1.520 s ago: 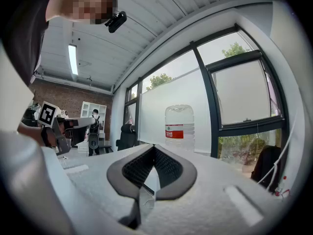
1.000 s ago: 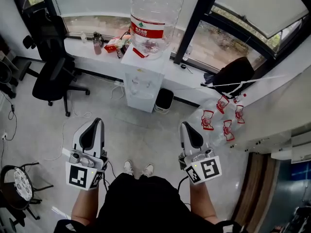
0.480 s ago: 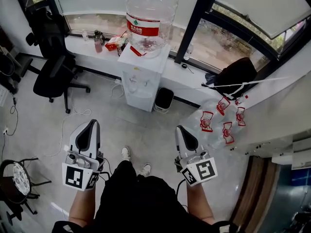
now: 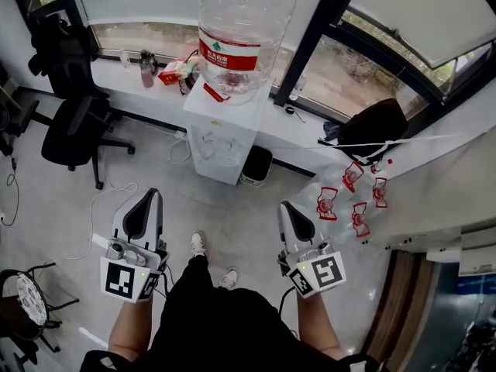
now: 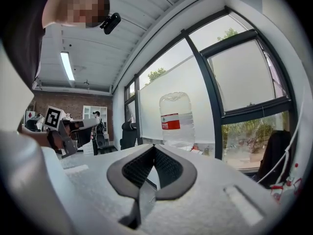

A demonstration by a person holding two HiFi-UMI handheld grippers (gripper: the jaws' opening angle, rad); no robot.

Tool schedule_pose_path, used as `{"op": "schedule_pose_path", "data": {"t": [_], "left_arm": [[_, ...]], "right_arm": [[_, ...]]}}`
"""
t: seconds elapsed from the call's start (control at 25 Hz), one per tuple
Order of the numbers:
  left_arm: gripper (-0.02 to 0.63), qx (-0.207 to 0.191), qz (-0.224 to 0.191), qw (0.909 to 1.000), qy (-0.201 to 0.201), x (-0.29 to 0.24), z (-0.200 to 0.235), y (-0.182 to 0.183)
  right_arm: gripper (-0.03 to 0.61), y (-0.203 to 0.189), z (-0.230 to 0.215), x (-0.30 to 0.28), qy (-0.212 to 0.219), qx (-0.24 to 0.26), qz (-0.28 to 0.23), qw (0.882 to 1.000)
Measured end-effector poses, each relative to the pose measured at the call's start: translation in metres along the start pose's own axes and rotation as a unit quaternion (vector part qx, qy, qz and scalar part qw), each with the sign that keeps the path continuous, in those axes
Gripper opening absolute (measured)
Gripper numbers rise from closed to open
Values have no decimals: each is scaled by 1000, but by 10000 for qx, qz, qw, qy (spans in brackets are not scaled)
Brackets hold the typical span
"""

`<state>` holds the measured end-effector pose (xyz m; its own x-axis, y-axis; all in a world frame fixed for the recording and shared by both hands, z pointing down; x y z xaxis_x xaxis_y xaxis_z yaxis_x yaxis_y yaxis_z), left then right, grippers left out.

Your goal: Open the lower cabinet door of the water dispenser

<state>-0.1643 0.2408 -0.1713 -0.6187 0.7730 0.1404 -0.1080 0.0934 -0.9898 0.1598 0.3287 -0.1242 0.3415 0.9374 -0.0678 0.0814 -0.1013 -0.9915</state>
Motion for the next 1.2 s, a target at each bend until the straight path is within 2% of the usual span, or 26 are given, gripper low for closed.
{"op": "schedule_pose_path", "data": {"t": [0.44, 0.6, 0.88, 1.2], "left_arm": [[9, 337, 123, 9979, -539, -84, 81, -9], [9, 290, 222, 9965, -749, -109, 99, -18], [9, 440, 444, 9930, -1005, -142, 96, -33], [8, 179, 286, 9961, -811, -170, 65, -16]], "right_arm": [[5, 19, -7, -103, -319, 42, 89, 9994], [5, 19, -8, -122, -519, -32, 146, 9985], [5, 6, -28, -131, -714, -255, 253, 9968], [5, 18, -80, -146, -346, -231, -55, 9991]]}}
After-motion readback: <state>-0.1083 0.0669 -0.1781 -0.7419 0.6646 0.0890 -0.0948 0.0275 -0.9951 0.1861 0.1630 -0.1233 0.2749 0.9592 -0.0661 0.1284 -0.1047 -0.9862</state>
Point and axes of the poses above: the fingertips, and each gripper's own axes: x backward along the fingers, z to its left, y out of its top, the point moved 10 cm from there along x, backward along the fingers, and after that the axes turned 2 degrees about y, right-handed, at the moved point
